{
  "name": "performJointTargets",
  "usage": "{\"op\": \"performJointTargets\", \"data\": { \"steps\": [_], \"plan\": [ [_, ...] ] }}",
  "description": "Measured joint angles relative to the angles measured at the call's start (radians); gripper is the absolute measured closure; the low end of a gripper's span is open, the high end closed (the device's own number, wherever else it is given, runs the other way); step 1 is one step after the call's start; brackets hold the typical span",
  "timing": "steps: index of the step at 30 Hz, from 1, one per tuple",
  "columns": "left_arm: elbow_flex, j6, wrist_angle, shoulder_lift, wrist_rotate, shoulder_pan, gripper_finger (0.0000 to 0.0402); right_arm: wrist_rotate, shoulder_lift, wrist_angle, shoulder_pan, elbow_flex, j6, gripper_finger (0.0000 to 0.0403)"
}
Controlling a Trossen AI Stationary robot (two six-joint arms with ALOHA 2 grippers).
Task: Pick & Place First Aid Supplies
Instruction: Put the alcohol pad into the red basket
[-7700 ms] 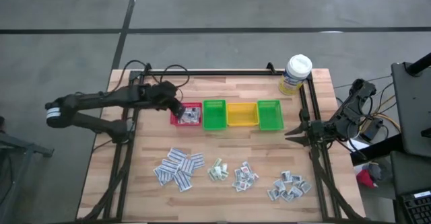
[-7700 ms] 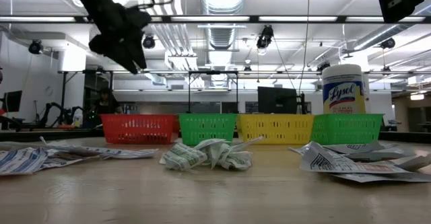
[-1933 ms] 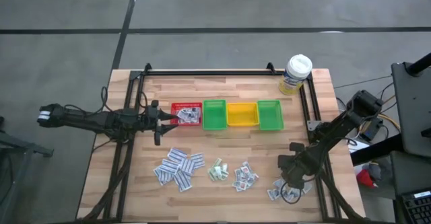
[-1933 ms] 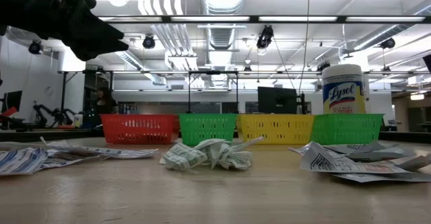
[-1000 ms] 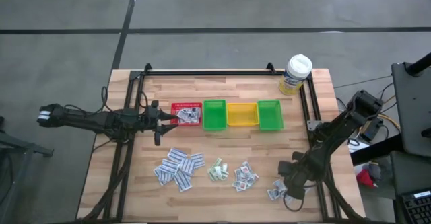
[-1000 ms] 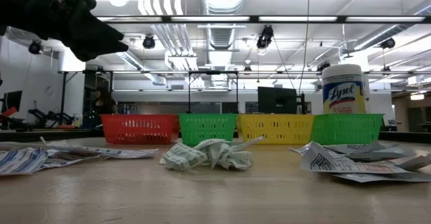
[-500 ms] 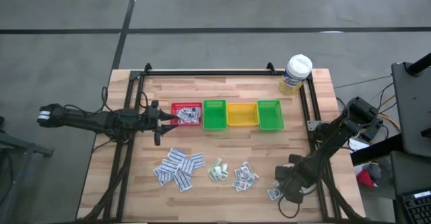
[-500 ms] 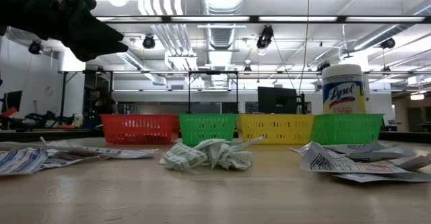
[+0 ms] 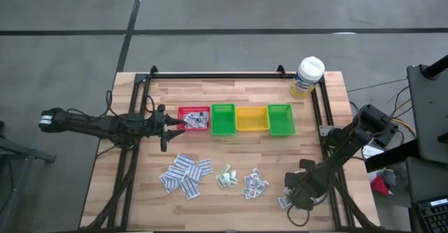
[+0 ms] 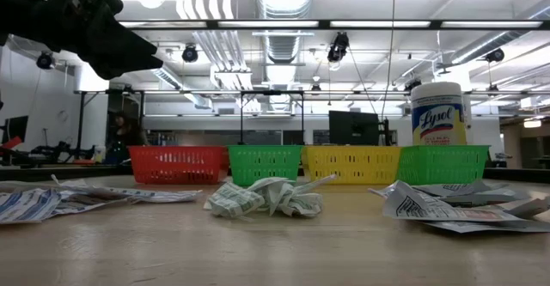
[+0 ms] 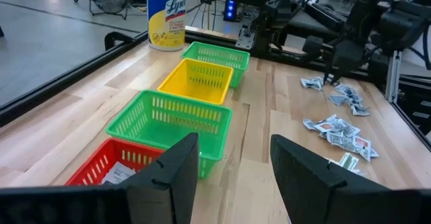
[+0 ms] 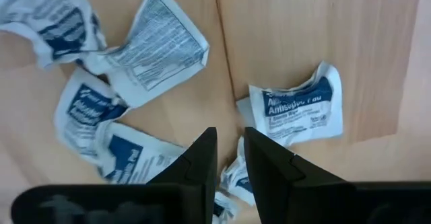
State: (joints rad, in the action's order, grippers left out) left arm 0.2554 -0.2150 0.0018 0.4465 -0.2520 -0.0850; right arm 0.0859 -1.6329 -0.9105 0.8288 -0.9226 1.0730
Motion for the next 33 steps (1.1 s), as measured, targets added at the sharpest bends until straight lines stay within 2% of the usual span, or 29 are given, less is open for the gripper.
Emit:
{"op": "performJointTargets", "data": {
  "steps": [33],
  "plan": [
    [0.0,-0.002,0.001,0.0,0.0,0.0,0.0223,-0.038,-0.032,-0.039,0.0,0.0,0.003,0.0344]
  ]
}}
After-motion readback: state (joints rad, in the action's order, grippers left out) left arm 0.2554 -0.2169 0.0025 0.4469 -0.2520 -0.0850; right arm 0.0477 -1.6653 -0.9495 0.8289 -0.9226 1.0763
